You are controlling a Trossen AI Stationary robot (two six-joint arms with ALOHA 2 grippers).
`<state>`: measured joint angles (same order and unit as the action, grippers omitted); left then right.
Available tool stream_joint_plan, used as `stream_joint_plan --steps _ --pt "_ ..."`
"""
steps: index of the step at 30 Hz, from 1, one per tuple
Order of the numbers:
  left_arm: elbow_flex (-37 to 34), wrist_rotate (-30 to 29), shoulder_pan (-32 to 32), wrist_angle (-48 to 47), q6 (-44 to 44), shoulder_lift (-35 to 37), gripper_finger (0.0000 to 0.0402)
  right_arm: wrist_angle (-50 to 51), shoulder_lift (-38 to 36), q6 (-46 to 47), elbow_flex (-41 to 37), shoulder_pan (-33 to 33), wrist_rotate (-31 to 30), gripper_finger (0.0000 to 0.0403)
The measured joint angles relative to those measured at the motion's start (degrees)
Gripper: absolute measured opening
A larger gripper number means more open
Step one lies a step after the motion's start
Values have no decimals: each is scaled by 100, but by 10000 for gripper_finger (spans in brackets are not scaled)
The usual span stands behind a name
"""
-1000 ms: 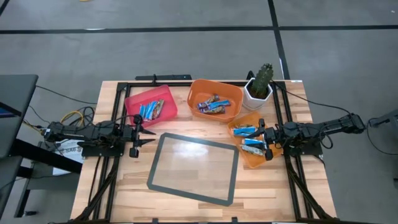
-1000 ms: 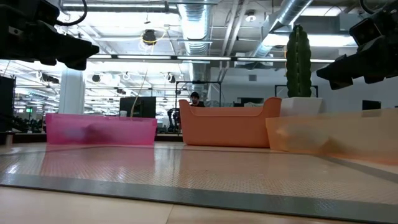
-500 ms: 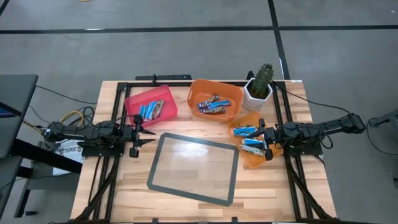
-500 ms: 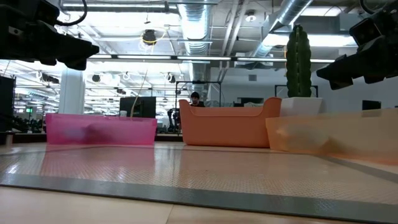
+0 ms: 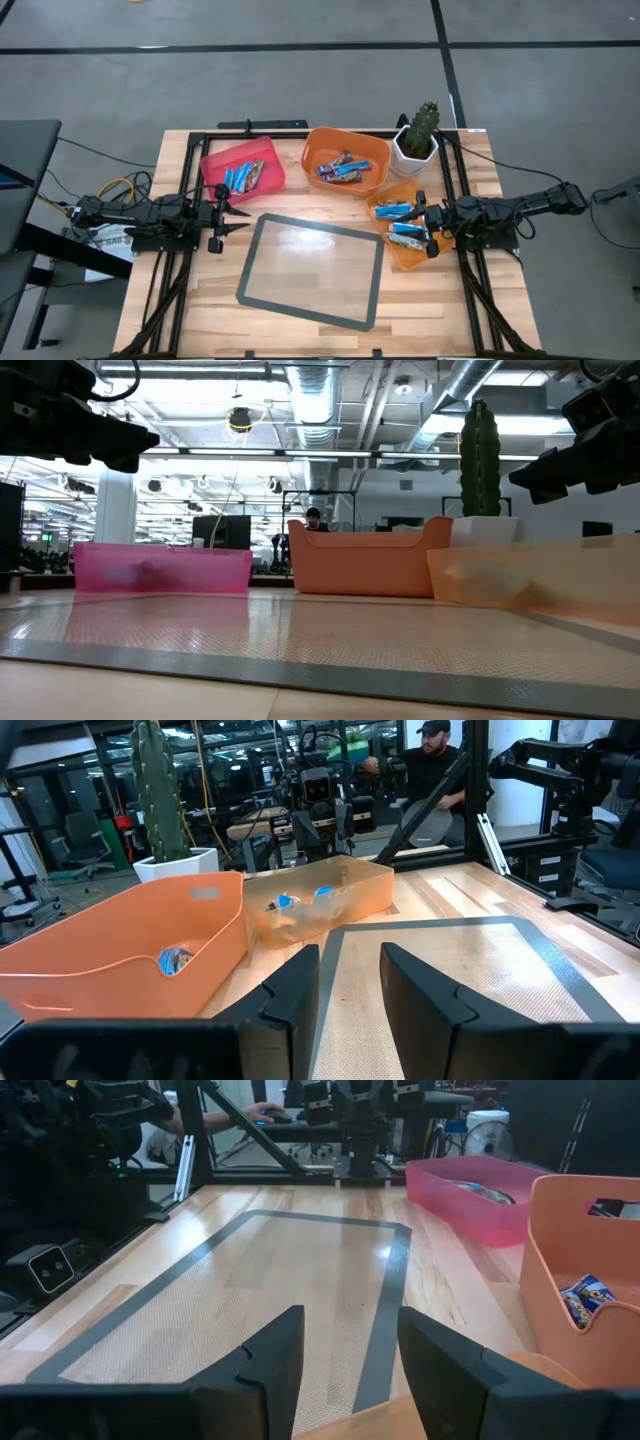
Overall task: Pick and place Granola Bars by type
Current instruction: Return to Home Position
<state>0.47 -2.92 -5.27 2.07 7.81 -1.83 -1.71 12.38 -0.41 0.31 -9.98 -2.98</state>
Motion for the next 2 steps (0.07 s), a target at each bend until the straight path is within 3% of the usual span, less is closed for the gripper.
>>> stream_joint_plan --steps 2 --pt "0 0 -1 0 0 -2 103 2 0 0 1 0 0 154"
